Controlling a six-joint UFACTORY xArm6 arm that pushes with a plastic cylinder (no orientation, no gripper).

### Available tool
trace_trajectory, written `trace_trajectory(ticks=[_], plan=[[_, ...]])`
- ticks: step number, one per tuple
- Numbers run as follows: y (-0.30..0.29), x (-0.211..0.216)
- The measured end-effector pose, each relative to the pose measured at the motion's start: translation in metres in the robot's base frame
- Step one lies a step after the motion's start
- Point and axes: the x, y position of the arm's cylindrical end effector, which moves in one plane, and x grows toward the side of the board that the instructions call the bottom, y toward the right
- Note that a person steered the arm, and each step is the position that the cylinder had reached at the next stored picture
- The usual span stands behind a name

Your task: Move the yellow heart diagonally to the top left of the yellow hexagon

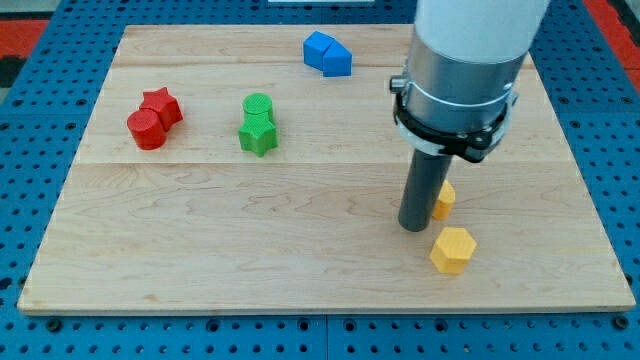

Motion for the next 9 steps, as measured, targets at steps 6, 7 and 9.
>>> trace_trajectory(ticks=[6,7,9], plan=[[0.032,0.0],[0.076,0.0],[0.041,-0.05]])
